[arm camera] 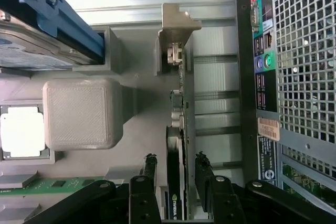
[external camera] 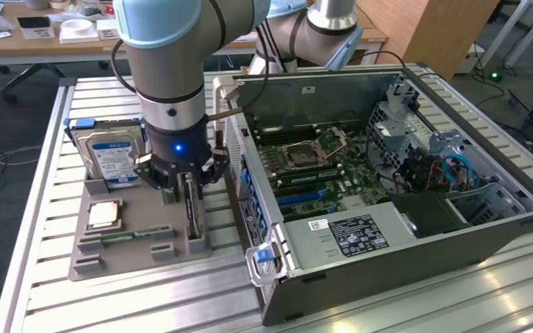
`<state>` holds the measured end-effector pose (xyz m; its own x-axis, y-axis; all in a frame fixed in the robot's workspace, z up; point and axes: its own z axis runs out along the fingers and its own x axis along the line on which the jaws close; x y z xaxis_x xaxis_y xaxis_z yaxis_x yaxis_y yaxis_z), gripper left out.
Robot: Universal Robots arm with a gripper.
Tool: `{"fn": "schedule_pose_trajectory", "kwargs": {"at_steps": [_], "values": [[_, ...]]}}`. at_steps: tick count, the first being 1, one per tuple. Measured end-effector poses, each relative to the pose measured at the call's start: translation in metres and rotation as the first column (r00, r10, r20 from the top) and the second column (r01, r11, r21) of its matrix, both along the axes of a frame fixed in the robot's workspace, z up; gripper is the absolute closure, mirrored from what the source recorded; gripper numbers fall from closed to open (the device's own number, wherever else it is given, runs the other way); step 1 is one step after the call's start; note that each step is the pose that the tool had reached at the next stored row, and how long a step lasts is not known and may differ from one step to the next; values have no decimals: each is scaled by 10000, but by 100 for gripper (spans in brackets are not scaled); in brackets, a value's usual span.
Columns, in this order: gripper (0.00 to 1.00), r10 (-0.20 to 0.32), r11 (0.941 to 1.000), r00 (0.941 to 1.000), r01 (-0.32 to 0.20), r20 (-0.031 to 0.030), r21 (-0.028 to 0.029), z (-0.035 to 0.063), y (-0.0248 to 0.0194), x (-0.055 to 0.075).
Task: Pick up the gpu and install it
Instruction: 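Pick up the gpu and move the gpu toward the slot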
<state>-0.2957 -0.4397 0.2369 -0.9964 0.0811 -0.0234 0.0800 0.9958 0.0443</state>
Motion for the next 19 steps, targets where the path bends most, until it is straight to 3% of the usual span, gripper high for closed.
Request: {"fn": "schedule_pose_trajectory", "kwargs": {"at_steps": [6, 19], "values": [[57, 1, 10000, 10000, -1, 0, -1, -54, 67, 0], [57, 1, 10000, 10000, -1, 0, -5, -60, 42, -3]]}}
